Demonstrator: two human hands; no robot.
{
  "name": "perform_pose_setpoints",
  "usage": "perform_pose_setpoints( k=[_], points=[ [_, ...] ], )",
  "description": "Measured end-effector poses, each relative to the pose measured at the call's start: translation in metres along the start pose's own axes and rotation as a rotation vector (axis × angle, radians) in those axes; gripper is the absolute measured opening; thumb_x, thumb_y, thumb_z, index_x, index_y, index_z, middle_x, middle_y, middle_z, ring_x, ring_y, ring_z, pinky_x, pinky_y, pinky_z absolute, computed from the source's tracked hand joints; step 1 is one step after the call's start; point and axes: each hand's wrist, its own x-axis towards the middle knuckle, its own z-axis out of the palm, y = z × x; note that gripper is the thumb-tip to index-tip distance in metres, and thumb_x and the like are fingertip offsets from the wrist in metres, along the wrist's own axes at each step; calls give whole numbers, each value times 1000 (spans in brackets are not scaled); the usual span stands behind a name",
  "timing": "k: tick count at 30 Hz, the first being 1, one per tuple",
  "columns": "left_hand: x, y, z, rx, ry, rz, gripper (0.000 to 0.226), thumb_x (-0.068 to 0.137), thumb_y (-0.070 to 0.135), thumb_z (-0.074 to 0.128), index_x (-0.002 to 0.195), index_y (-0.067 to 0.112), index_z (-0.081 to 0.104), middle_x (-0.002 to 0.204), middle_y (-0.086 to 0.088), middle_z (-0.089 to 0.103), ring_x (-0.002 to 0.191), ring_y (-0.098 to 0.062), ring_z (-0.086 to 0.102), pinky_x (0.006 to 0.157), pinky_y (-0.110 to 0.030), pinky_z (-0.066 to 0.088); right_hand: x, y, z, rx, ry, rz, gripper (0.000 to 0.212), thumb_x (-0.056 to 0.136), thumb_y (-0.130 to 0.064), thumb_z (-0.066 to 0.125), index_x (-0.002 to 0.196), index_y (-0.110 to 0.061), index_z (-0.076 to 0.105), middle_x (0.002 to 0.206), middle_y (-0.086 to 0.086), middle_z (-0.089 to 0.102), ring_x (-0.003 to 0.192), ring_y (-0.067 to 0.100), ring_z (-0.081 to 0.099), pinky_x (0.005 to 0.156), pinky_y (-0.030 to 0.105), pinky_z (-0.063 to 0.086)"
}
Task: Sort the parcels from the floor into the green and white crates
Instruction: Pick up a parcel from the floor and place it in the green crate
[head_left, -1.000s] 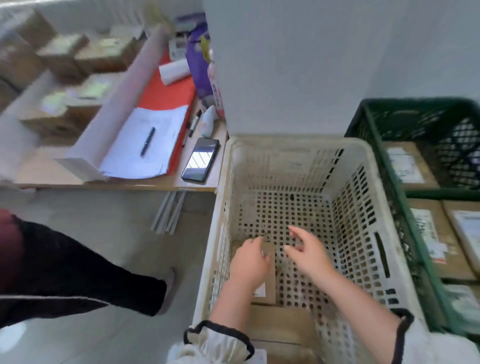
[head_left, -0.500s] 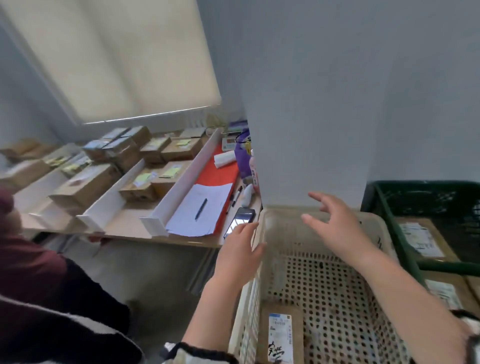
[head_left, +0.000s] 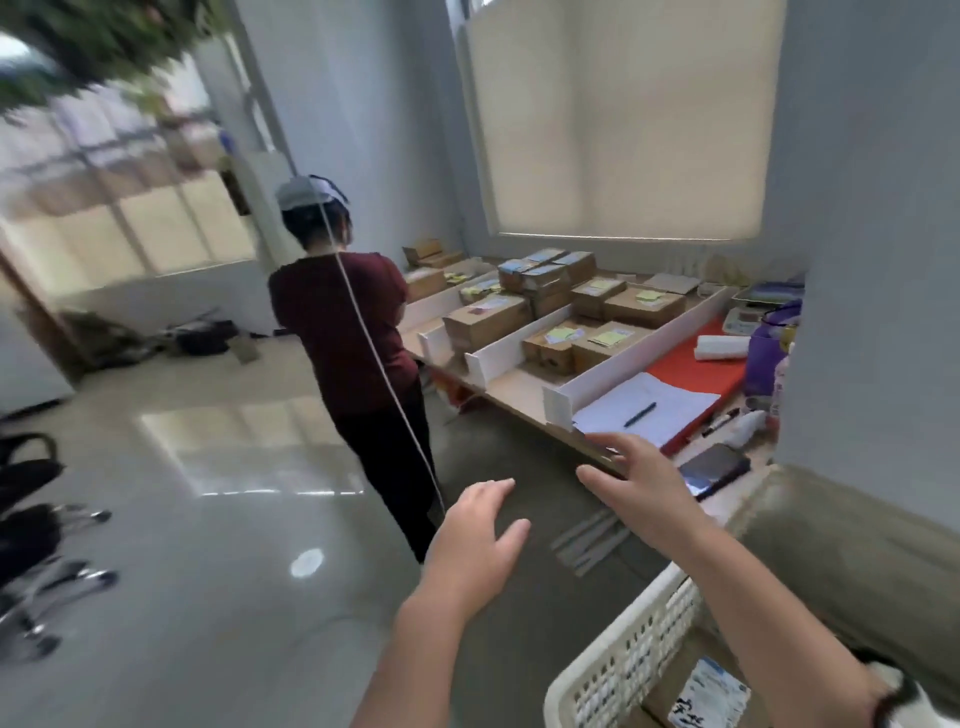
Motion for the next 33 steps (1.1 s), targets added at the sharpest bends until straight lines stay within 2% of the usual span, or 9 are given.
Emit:
perform_pose_setpoints(
  k=[5, 8, 11, 14, 18, 21, 25, 30, 33],
  points=[
    [-82, -81, -96, 98, 222, -252, 50, 91, 34, 57, 140, 27, 44, 143, 10, 43, 129, -7, 41, 96, -12, 27, -14, -80, 106, -24, -267, -195, 44, 87, -30, 65, 129, -22, 55, 128, -5, 54, 116, 9, 49, 91, 17, 34],
    [-151, -131, -153, 131, 330, -425, 49, 92, 34, 57, 139, 27, 45, 144, 6, 44, 131, -11, 41, 97, -14, 27, -33, -133, 173, -24, -426, -265, 46, 86, -27, 66, 130, -19, 55, 130, -1, 53, 112, 13, 52, 84, 15, 34],
    [-234, -175, -206, 155, 446, -583, 49, 92, 33, 58, 139, 26, 46, 143, 3, 44, 131, -13, 41, 101, -18, 28, -67, -190, 245, 4, -571, -369, 45, 84, -24, 68, 127, -17, 57, 129, 3, 53, 111, 19, 54, 88, 23, 39],
    [-327, -211, -250, 181, 531, -744, 50, 92, 34, 57, 139, 27, 45, 143, 4, 44, 130, -12, 42, 100, -18, 30, -116, -245, 319, -25, -721, -531, 42, 85, -27, 67, 126, -19, 58, 126, -1, 53, 102, 17, 55, 82, 20, 35],
    [-451, -249, -300, 240, 636, -916, 49, 93, 33, 56, 140, 25, 44, 143, 6, 43, 130, -10, 42, 100, -17, 29, -187, -311, 413, -102, -916, -770, 43, 88, -31, 64, 128, -20, 55, 132, -2, 52, 117, 17, 53, 91, 22, 37],
    [-533, -266, -324, 250, 724, -1038, 49, 94, 34, 54, 140, 26, 43, 143, 8, 41, 131, -8, 39, 101, -18, 29, -248, -356, 469, -107, -1025, -879, 44, 89, -33, 61, 131, -22, 52, 136, -5, 48, 121, 16, 51, 93, 23, 37],
    [-620, -280, -337, 232, 817, -1181, 49, 94, 33, 53, 140, 26, 42, 143, 9, 41, 129, -6, 40, 101, -18, 31, -335, -399, 534, -82, -1200, -1014, 44, 89, -33, 61, 131, -21, 52, 136, -6, 48, 120, 15, 51, 88, 16, 34],
    [-709, -298, -341, 249, 937, -1384, 50, 93, 32, 54, 141, 25, 42, 144, 7, 42, 131, -9, 40, 96, -15, 26, -430, -434, 607, -58, -1414, -1157, 46, 88, -34, 62, 132, -24, 51, 136, -5, 46, 122, 13, 48, 93, 15, 31],
    [-755, -308, -336, 236, 1015, -1519, 50, 93, 30, 56, 141, 22, 44, 143, 1, 44, 130, -13, 42, 101, -18, 29, -478, -449, 649, -61, -1530, -1241, 48, 88, -32, 63, 133, -23, 50, 137, -2, 47, 121, 15, 49, 95, 17, 32]
  ],
)
